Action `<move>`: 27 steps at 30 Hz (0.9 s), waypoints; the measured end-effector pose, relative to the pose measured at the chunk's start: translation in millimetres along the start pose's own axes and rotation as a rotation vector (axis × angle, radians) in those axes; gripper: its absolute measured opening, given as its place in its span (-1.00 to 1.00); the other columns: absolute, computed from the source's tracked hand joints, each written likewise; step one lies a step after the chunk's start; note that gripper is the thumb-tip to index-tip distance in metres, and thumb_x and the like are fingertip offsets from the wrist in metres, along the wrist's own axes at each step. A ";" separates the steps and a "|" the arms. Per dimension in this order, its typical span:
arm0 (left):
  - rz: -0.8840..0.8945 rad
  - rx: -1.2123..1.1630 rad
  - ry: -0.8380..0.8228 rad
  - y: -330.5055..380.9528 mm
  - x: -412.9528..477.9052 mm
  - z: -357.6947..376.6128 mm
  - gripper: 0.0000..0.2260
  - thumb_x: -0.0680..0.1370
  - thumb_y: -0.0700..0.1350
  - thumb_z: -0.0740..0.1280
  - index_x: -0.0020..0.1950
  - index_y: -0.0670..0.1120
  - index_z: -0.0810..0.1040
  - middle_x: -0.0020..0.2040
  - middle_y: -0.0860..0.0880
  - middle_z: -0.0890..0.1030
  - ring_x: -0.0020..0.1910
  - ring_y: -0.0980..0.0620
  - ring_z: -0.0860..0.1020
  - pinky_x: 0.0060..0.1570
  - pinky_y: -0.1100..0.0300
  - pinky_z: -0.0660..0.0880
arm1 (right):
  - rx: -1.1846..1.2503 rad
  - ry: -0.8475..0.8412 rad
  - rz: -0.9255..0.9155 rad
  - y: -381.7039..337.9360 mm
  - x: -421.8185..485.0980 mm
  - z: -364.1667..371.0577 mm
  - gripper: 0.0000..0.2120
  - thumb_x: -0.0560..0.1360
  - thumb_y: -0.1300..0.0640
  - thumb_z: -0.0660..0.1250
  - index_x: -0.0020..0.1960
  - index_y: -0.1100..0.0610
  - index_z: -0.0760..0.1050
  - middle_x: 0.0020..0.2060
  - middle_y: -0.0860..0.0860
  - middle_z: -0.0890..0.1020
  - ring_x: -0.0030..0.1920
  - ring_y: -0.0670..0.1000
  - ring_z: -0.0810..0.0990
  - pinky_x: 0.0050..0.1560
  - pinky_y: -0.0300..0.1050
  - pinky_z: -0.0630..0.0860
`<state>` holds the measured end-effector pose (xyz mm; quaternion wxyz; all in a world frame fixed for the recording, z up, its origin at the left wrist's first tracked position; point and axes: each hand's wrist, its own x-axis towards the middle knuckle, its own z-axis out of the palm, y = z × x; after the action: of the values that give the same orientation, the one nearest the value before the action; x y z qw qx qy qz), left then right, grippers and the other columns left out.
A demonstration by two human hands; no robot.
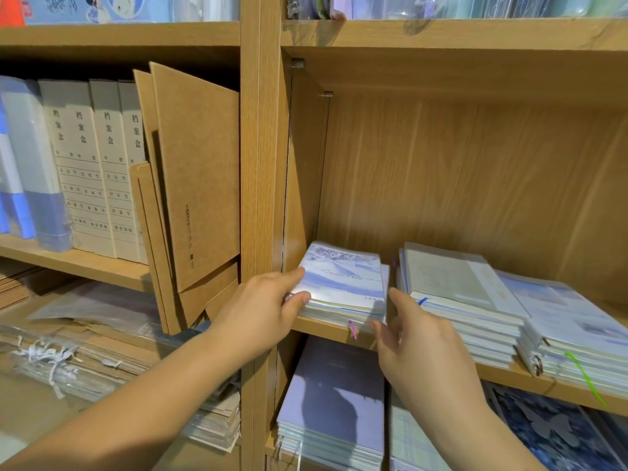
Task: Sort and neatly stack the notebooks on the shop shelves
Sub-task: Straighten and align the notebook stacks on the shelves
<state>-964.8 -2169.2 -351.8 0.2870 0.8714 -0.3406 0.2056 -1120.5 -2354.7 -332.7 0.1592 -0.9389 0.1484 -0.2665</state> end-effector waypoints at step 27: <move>-0.044 -0.138 0.005 3.0 7.7 11.5 -0.79 0.61 -0.01 0.39 0.23 0.00 0.65 0.09 0.10 0.62 0.06 0.14 0.54 0.12 0.10 0.54 | 0.015 0.090 0.012 -1.6 8.9 30.4 -0.85 0.67 0.02 0.21 0.14 0.02 0.52 -0.29 -0.03 0.53 -0.18 0.17 0.52 -0.32 0.00 0.31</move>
<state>-959.8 -2182.1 -355.1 0.3517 0.8564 -0.3337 0.1776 -1096.3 -2349.8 -352.7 0.1611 -0.9239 0.1591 -0.3084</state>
